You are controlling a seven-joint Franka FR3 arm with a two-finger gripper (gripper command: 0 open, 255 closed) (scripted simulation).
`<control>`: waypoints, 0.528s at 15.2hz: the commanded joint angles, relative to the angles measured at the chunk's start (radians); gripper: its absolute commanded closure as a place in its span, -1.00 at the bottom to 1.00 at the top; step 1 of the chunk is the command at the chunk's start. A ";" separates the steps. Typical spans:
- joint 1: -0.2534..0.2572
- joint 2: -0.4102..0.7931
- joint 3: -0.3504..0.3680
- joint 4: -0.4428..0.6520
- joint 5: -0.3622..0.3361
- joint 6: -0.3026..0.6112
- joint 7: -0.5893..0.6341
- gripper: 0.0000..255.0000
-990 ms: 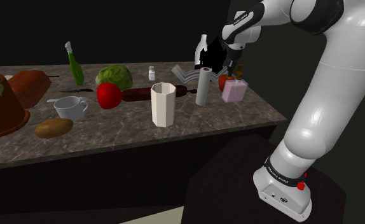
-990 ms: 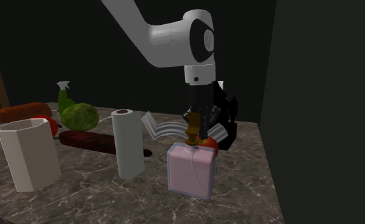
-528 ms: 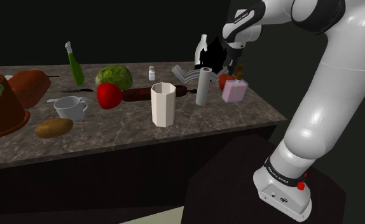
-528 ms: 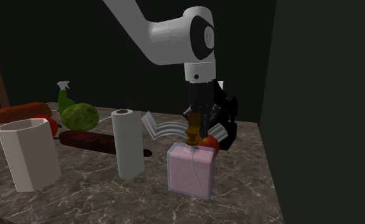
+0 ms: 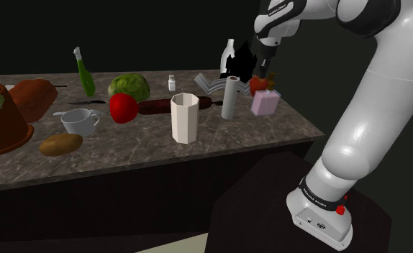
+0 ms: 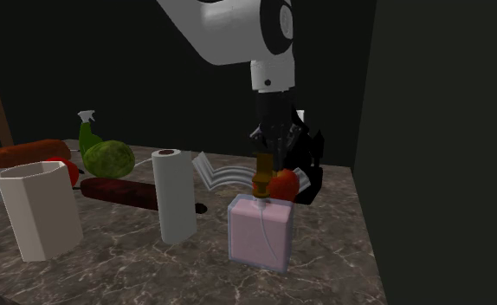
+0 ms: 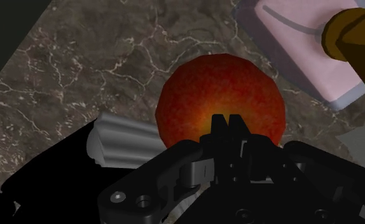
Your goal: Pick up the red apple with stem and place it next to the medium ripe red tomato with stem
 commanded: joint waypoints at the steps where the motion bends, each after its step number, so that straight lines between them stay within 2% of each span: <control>1: 0.001 -0.007 0.000 0.021 -0.003 -0.027 0.001 1.00; 8: 0.003 -0.028 -0.001 0.093 -0.014 -0.118 0.004 1.00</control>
